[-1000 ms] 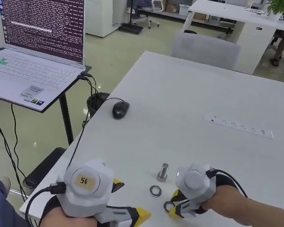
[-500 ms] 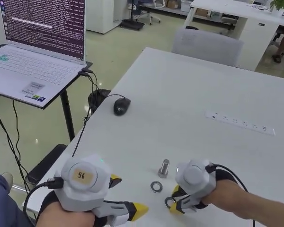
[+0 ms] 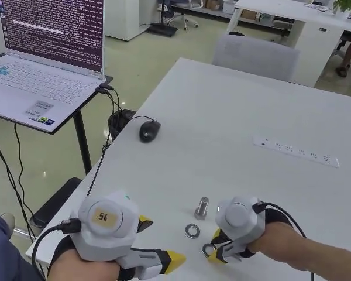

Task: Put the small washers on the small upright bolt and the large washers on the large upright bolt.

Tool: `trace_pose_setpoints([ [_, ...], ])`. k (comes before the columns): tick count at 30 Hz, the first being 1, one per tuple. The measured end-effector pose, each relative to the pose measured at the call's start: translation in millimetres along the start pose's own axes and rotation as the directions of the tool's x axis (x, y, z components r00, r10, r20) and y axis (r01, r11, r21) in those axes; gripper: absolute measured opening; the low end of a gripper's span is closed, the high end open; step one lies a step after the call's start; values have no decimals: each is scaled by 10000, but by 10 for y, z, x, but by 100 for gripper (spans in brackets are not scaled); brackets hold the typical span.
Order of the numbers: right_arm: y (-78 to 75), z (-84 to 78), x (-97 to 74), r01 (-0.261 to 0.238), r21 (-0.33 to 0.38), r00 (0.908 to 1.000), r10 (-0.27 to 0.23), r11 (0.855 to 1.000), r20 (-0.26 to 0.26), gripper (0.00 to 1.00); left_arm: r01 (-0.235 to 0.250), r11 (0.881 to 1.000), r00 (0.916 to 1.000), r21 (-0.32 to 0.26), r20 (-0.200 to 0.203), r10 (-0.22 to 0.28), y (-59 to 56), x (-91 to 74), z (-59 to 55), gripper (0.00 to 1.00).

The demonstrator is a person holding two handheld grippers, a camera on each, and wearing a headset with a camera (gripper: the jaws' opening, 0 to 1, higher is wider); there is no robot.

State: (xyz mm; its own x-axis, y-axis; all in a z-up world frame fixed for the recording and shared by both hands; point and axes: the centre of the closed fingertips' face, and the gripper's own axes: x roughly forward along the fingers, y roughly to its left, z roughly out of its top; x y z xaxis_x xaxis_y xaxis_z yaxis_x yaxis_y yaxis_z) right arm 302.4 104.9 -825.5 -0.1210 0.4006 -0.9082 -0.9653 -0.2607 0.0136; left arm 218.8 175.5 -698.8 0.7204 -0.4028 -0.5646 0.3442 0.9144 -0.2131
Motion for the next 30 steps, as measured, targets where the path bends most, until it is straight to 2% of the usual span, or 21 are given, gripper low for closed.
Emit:
trace_pose_setpoints([
  [9,-38,16,0,14,329,9999,-17,9995,99,23,-101,9999,9999,-58,16,101,56,-28,-6,58],
  [12,-77,32,-27,98,630,9996,-115,9980,267,23,-107,9999,9999,-88,12,107,63,-28,-15,58],
  [17,-132,35,-98,227,710,9992,-250,9972,313,23,-82,9999,10000,-106,-4,82,63,-19,-19,58],
  [23,-270,146,-316,716,590,9961,-744,9957,465,23,-63,9999,10000,-92,20,63,82,-6,-6,58],
  [30,-501,402,-607,1436,472,9845,-1475,9885,946,23,-19,10000,10000,-74,22,19,95,3,1,58],
])
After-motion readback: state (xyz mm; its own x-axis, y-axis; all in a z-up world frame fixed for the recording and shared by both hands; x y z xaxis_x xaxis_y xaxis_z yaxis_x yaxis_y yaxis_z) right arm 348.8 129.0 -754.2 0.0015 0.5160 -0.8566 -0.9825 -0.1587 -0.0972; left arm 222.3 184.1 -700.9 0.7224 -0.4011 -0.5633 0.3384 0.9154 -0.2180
